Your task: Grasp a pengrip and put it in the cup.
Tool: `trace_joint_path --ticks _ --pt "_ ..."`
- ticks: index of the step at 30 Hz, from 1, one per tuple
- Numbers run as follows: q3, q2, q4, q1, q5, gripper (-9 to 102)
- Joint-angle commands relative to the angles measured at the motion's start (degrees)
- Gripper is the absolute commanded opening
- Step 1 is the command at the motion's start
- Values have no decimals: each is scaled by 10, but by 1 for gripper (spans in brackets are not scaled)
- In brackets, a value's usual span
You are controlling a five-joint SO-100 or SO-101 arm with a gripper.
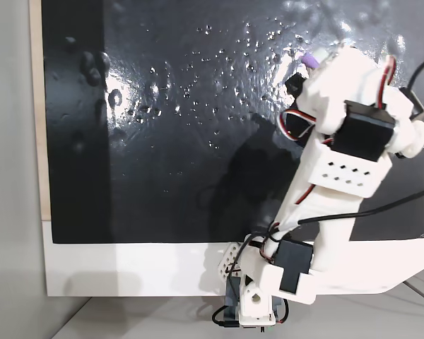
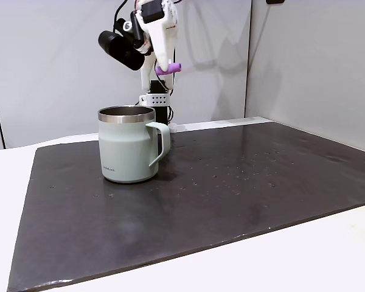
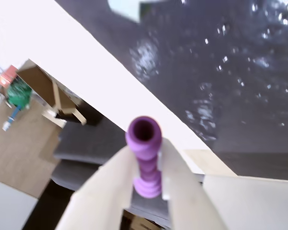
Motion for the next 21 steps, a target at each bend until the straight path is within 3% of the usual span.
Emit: trace_joint_path --ticks 1,11,17,21 --pt "-4 19 6 49 -15 0" --pt "-11 -21 -9 126 -29 1" --pt "-11 -25 -9 142 -19 30" --pt "-21 -30 -9 153 -19 33"
